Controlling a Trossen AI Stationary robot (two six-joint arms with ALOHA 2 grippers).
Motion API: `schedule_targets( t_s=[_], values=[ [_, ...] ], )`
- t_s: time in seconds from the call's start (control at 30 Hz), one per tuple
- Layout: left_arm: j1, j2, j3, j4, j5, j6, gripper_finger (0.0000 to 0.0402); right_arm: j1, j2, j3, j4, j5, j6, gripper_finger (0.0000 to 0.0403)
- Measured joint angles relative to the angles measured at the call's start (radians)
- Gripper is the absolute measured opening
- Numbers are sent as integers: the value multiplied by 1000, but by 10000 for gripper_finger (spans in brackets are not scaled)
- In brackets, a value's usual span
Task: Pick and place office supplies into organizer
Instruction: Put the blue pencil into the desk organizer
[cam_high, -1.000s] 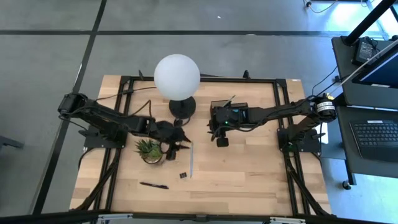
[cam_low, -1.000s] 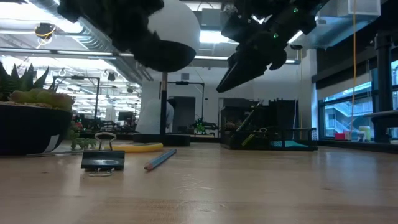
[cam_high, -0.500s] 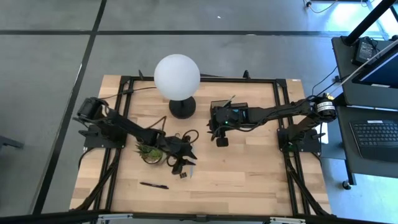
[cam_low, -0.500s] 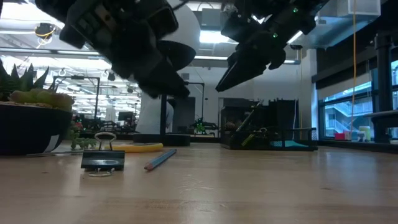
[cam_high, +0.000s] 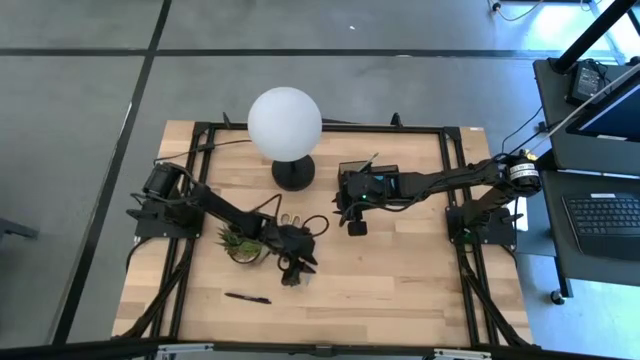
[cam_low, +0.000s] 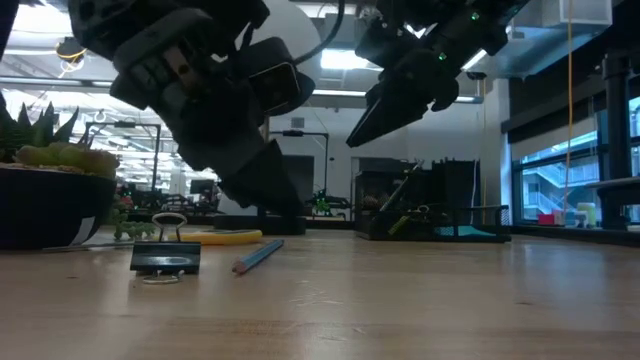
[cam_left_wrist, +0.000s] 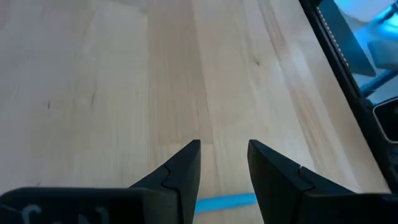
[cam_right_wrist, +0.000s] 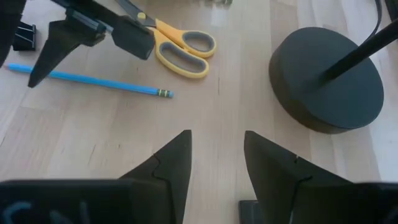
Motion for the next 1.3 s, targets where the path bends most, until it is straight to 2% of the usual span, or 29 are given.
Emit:
schedule_targets(
  t_s=[0.1, 0.17, 0.4, 0.5, 0.6, 0.93, 1.13, 1.3],
  values=[
    [2, -25, 8, -26, -3, -40, 127, 0, 0, 0, 0, 0, 0, 149],
    [6, -43, 23, -115, -10, -66, 127, 0, 0, 0, -1, 0, -1, 149],
    [15, -60, 200, -629, -145, -119, 127, 0, 0, 0, -3, 0, -2, 149],
    [14, -55, 282, -765, -201, -177, 127, 0, 0, 0, -4, 0, -3, 149],
    [14, -55, 325, -797, -238, -263, 127, 0, 0, 0, -13, 0, -3, 149],
    [47, -55, 338, -820, -240, -477, 127, 0, 0, 0, -89, 0, -11, 149],
    [69, -55, 338, -819, -240, -527, 124, 0, 0, 0, -150, 0, -8, 149],
    [72, -53, 370, -844, -233, -490, 103, 0, 0, -2, -176, 0, 47, 149]
  ],
)
